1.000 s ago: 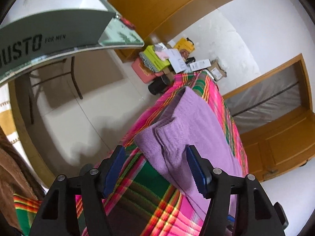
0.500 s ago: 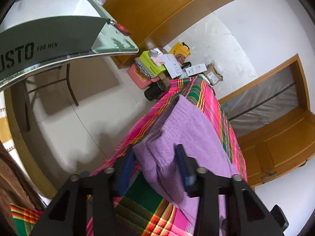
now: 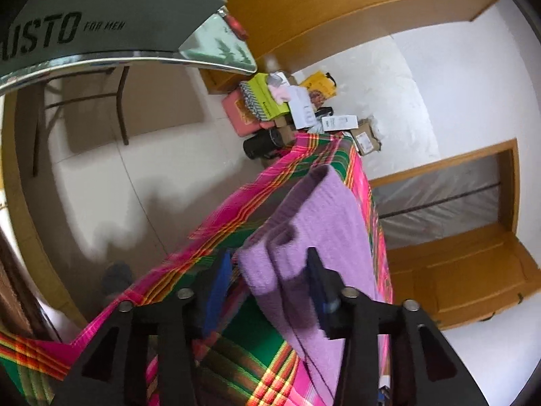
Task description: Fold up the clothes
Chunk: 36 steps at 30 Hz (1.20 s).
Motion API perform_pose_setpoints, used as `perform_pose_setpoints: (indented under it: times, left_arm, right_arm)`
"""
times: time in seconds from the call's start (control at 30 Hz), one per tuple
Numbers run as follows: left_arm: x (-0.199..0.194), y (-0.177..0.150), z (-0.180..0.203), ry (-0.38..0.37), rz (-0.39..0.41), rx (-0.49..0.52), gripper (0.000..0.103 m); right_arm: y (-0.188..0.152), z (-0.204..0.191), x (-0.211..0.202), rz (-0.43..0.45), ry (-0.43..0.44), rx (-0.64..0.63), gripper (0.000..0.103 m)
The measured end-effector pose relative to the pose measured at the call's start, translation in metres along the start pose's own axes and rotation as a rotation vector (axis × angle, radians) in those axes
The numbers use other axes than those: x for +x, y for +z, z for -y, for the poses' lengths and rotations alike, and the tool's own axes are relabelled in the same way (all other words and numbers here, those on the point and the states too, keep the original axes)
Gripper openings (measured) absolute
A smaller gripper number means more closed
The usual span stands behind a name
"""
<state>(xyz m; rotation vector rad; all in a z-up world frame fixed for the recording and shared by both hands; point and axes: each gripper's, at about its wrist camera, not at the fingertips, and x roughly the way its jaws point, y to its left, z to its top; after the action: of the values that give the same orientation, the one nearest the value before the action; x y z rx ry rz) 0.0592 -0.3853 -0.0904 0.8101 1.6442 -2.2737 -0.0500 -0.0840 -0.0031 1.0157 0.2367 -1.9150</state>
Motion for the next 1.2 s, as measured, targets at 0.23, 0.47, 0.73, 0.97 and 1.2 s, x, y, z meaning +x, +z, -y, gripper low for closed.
perform_pose_setpoints:
  times: [0.23, 0.47, 0.73, 0.97, 1.2]
  left_arm:
    - [0.007, 0.000, 0.008, -0.031, -0.012, 0.033, 0.051]
    - [-0.002, 0.000, 0.024, -0.009, 0.043, 0.135, 0.030]
    - [-0.022, -0.001, 0.053, -0.021, 0.095, 0.236, 0.026]
    - [-0.031, 0.000, 0.074, -0.027, 0.099, 0.295, 0.024]
    - [-0.032, 0.000, 0.076, -0.028, 0.093, 0.299, 0.024]
  right_arm:
    - [0.000, -0.003, 0.002, -0.008, 0.001, -0.009, 0.006]
    - [0.001, -0.004, 0.001, -0.003, -0.009, -0.002, 0.006]
    - [0.009, 0.002, -0.001, -0.007, -0.026, 0.036, 0.006]
    - [0.044, 0.018, -0.005, -0.001, -0.022, 0.105, 0.016]
    - [0.096, 0.045, 0.042, -0.056, -0.034, 0.163, 0.017]
